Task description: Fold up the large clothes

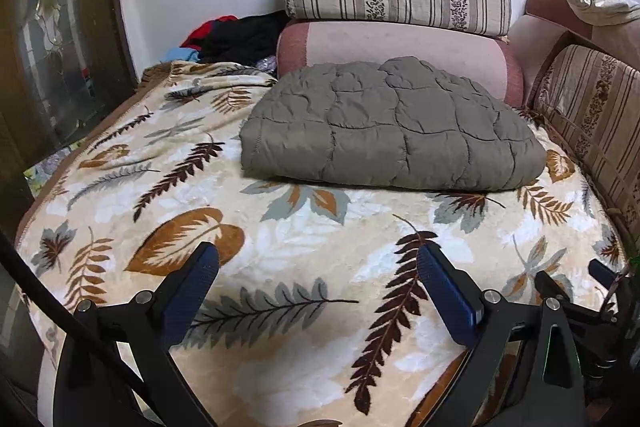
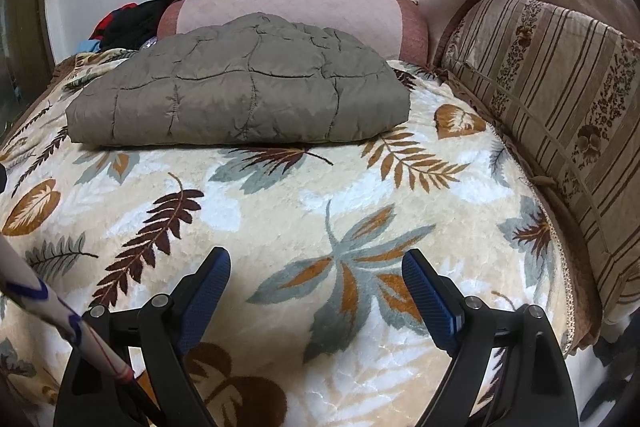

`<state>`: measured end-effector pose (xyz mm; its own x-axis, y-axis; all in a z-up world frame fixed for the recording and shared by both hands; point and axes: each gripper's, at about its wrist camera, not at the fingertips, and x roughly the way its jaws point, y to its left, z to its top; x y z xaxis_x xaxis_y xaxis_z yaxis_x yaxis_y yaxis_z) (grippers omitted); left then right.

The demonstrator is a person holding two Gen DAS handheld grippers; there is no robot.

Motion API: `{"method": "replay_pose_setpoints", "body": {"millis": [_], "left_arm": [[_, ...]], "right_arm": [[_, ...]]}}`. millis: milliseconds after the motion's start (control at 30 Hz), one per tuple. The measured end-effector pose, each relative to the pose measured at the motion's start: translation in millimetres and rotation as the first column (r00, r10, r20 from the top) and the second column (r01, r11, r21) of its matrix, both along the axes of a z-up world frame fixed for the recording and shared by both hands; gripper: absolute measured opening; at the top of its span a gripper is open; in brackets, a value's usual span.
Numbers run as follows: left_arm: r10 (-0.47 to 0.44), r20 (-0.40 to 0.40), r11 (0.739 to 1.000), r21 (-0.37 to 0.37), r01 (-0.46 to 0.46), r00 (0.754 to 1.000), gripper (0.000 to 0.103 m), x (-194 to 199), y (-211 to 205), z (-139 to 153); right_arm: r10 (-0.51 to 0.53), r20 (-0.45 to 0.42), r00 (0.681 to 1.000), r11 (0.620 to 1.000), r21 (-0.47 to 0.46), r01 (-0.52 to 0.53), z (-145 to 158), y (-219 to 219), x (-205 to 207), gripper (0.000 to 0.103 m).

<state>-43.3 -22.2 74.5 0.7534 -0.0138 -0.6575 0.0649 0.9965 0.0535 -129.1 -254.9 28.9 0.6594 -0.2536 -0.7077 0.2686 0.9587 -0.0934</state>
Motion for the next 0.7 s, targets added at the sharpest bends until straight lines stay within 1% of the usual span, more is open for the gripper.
{"method": "replay_pose_setpoints", "body": {"millis": [67, 233, 400, 700], "left_arm": [[0.004, -0.004, 1.000, 0.007, -0.004, 1.000, 0.099, 0.2, 1.5, -1.3], [0.018, -0.034, 1.000, 0.010, -0.018, 0.999, 0.099, 6.6, 4.2, -7.7], [0.004, -0.043, 1.000, 0.008, -0.003, 0.999, 0.099, 7.3, 3.5, -12.2], [-0.015, -0.110, 1.000, -0.008, 0.014, 0.994, 0.099, 11.9, 0.6, -28.7]], "right_arm": [[0.002, 0.007, 1.000, 1.000, 0.005, -0.002, 0.1, -0.1, -1.5, 0.093], [0.011, -0.015, 1.000, 1.000, -0.002, -0.011, -5.5, 3.3, 1.3, 0.093], [0.009, -0.019, 1.000, 1.000, -0.013, -0.009, -7.2, 5.1, 2.5, 0.093], [0.006, -0.063, 0.998, 0.999, -0.031, -0.008, -16.1, 7.7, 8.3, 0.093]]}}
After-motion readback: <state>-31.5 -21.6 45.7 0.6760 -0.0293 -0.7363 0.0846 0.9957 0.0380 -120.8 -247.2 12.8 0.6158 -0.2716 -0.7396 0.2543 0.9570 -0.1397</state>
